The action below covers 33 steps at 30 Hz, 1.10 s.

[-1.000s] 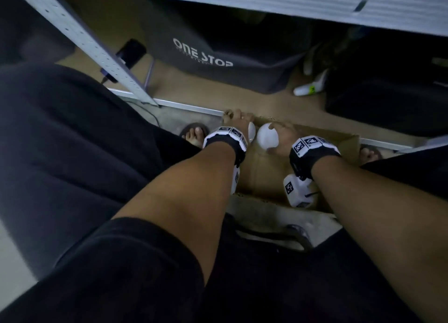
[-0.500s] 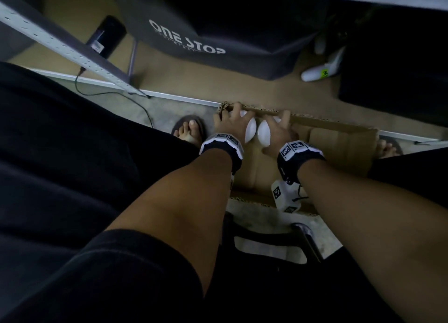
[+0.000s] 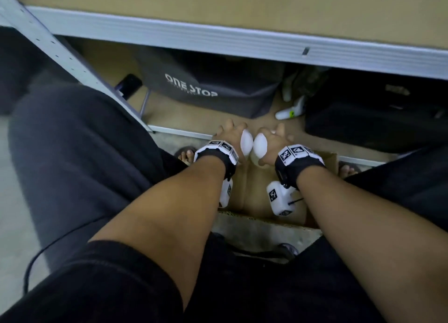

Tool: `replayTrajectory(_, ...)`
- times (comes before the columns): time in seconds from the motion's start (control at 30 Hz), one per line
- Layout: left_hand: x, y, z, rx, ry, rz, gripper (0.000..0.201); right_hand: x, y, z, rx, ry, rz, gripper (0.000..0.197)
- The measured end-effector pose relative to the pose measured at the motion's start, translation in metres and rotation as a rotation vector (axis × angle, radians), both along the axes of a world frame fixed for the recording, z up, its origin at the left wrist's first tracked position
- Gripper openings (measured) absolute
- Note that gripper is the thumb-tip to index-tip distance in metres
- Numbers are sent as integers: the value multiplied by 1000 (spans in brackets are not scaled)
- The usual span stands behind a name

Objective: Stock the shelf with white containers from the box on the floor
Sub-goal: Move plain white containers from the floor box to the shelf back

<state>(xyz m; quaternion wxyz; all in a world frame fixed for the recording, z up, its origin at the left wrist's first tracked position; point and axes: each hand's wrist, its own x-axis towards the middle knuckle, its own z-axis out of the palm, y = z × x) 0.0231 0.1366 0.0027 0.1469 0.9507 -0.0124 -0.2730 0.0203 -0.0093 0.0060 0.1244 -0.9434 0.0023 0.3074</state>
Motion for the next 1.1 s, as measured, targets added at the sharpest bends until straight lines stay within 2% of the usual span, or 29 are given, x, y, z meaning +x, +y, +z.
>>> replayTrajectory(0.07,-6,1,23,15,1,-21,96,-8,-2,20,-3,-26,6,83)
replayTrajectory(0.17,-2,0,52,-8,-10,-3,94,-8,-3,47,16,-23,-36,85)
replayTrajectory(0.2,-8,-6,105,13,-128,-74,93,-16,-15,98,19,-182,-11,87)
replayTrajectory(0.33,-7,6,118,-66,-118,-46,90,-18,-11,126,17,-186,3,93)
replayTrajectory(0.43,-16,6,155,-95,-149,-71,91,-29,-21,165,58,-235,-6,90)
replayTrajectory(0.7,-31,10,237,-189,-351,-116,87,-52,-40,247,194,-432,-47,80)
replayTrajectory(0.9,-34,7,293,-272,-546,-139,75,-56,-53,301,273,-622,-35,75)
replayTrajectory(1.1,-16,-3,323,-315,-647,-97,69,-40,-63,325,356,-767,-79,62)
